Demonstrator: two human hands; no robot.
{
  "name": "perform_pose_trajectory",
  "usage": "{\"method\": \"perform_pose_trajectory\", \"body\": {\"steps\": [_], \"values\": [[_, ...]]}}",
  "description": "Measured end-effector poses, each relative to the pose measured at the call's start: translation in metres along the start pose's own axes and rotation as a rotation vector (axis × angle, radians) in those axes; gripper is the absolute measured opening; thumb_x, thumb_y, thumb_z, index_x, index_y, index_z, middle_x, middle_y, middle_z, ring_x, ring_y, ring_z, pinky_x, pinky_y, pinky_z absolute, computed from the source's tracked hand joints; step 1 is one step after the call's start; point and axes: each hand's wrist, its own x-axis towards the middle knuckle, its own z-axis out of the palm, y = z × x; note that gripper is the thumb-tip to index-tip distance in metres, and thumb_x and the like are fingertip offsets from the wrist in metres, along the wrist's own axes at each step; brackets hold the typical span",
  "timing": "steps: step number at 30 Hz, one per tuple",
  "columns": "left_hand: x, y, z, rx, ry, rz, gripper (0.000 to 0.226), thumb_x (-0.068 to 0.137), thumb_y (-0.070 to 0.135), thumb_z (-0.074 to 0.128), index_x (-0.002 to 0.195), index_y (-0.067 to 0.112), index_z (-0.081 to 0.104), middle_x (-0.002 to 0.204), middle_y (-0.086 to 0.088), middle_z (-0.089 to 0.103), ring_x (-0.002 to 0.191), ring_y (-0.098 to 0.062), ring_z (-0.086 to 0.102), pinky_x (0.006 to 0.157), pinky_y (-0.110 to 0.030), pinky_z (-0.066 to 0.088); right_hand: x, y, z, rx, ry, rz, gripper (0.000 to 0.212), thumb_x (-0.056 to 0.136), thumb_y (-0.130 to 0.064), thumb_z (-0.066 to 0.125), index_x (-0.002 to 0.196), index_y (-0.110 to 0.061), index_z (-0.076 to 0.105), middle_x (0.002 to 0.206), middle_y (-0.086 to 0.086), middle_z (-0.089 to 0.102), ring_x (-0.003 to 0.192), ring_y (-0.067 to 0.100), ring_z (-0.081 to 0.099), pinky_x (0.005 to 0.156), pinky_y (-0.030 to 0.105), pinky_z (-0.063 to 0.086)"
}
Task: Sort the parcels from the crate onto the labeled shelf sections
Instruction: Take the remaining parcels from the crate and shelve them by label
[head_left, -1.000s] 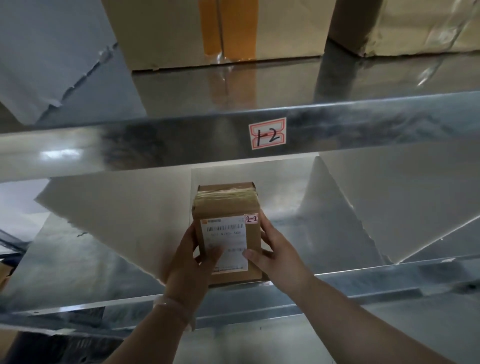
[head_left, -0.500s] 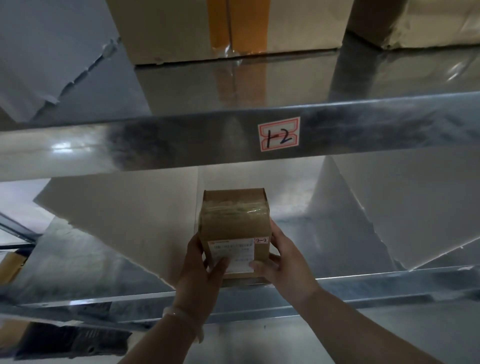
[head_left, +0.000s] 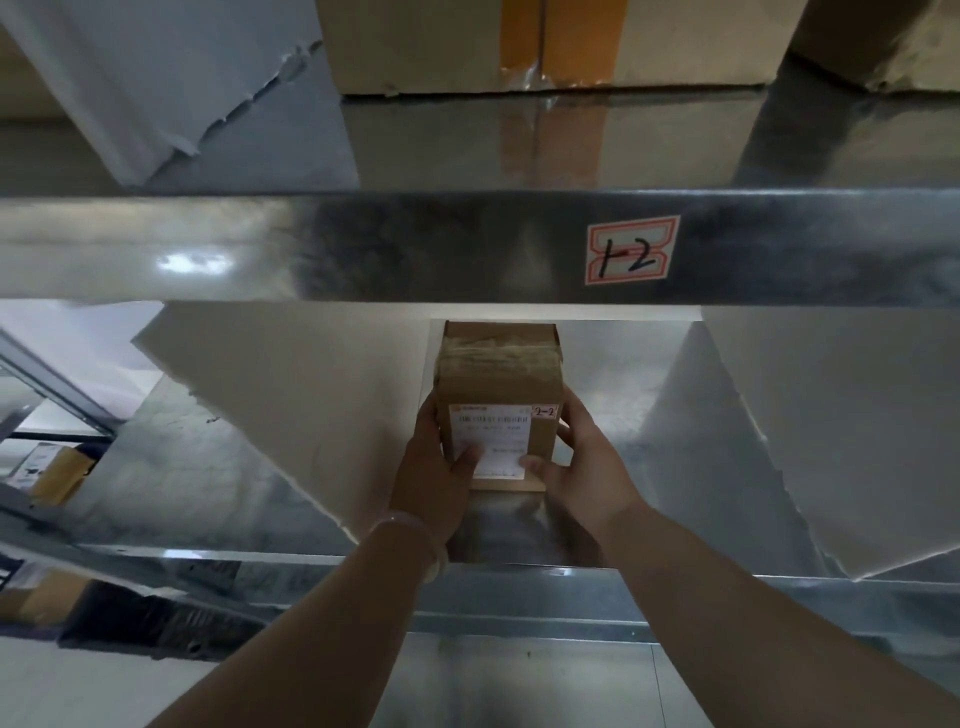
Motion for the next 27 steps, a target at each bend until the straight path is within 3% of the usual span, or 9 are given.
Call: {"method": "perform_pose_trajectory", "body": {"steps": [2, 7, 11, 13, 15, 17, 19, 23, 27], "values": [[0.001, -0.001, 0.000, 0.001, 0.012, 0.000, 0.060, 0.093, 0.007, 0.061, 0.144, 0.025, 0.035, 0.126, 0.007, 0.059, 0.121, -0.016, 0.055, 0.097, -0.026, 0.050, 0.002, 0.000, 0.001, -0.018, 0.003, -0.007, 0.091, 0.080, -0.007, 0.076, 0.145, -0.045, 0.026, 0.133, -0.022, 0.052, 0.128, 0.000, 0.044, 0.105, 0.031, 0.043], [0.002, -0.005, 0.001, 0.058, 0.002, -0.033, 0.074, 0.094, 0.010, 0.062, 0.153, 0.030, 0.022, 0.137, 0.006, 0.056, 0.129, -0.019, 0.052, 0.107, -0.044, 0.045, 0.003, 0.005, 0.004, -0.036, 0.014, 0.024, 0.098, 0.080, -0.009, 0.078, 0.149, -0.045, 0.018, 0.144, -0.014, 0.046, 0.135, 0.010, 0.042, 0.106, 0.036, 0.044], [-0.012, -0.010, 0.003, 0.045, -0.034, -0.161, 0.085, 0.096, 0.025, 0.059, 0.153, 0.042, -0.002, 0.151, 0.008, 0.042, 0.141, -0.020, 0.038, 0.116, -0.051, 0.032, -0.018, 0.008, 0.005, 0.053, 0.035, 0.062, 0.096, 0.083, -0.012, 0.075, 0.154, -0.034, 0.013, 0.154, -0.007, 0.032, 0.140, 0.013, 0.036, 0.092, 0.014, 0.041], [-0.027, -0.015, 0.005, 0.040, -0.025, -0.170, 0.080, 0.096, 0.034, 0.060, 0.154, 0.040, 0.006, 0.148, 0.012, 0.042, 0.140, -0.019, 0.038, 0.117, -0.050, 0.031, -0.037, 0.011, 0.010, 0.082, 0.052, 0.072, 0.094, 0.083, -0.012, 0.075, 0.153, -0.033, 0.016, 0.153, -0.009, 0.033, 0.139, 0.011, 0.036, 0.092, 0.013, 0.038], [-0.046, -0.025, 0.002, 0.019, -0.016, -0.115, 0.071, 0.092, 0.028, 0.064, 0.152, 0.032, 0.026, 0.137, 0.013, 0.048, 0.131, -0.017, 0.046, 0.115, -0.045, 0.035, -0.059, 0.012, 0.016, 0.090, 0.043, 0.031, 0.089, 0.081, -0.006, 0.076, 0.146, -0.041, 0.027, 0.144, -0.013, 0.041, 0.133, 0.006, 0.042, 0.095, 0.014, 0.039], [-0.066, -0.038, -0.005, 0.094, -0.085, -0.048, 0.062, 0.088, 0.030, 0.064, 0.146, 0.026, 0.042, 0.132, 0.008, 0.057, 0.120, -0.015, 0.056, 0.108, -0.040, 0.043, -0.083, 0.009, 0.025, 0.005, -0.012, -0.065, 0.080, 0.079, 0.001, 0.076, 0.135, -0.042, 0.037, 0.128, -0.020, 0.048, 0.115, -0.010, 0.051, 0.087, 0.005, 0.041], [-0.084, -0.053, -0.019, 0.119, -0.116, -0.036, 0.055, 0.087, 0.038, 0.065, 0.139, 0.029, 0.050, 0.127, 0.004, 0.063, 0.115, -0.015, 0.060, 0.102, -0.041, 0.048, -0.105, 0.010, 0.039, -0.158, -0.069, -0.137, 0.081, 0.077, -0.007, 0.080, 0.138, -0.036, 0.035, 0.128, -0.023, 0.045, 0.107, -0.022, 0.047, 0.085, -0.003, 0.035], [-0.114, -0.076, -0.067, 0.092, -0.024, -0.071, 0.047, 0.089, 0.028, 0.069, 0.130, 0.042, 0.050, 0.125, 0.011, 0.059, 0.112, -0.007, 0.059, 0.103, -0.036, 0.048, -0.132, -0.003, 0.083, -0.376, -0.233, -0.185, 0.084, 0.078, -0.032, 0.080, 0.142, -0.041, 0.026, 0.138, -0.027, 0.034, 0.122, -0.013, 0.033, 0.097, -0.005, 0.015], [-0.149, -0.102, -0.148, 0.155, 0.020, -0.104, 0.049, 0.091, 0.030, 0.066, 0.136, 0.037, 0.049, 0.128, 0.006, 0.056, 0.114, -0.008, 0.057, 0.103, -0.034, 0.046, -0.158, -0.029, 0.162, -0.436, -0.355, -0.266, 0.084, 0.074, -0.038, 0.081, 0.137, -0.046, 0.026, 0.138, -0.023, 0.035, 0.129, -0.002, 0.036, 0.102, 0.000, 0.016]]}}
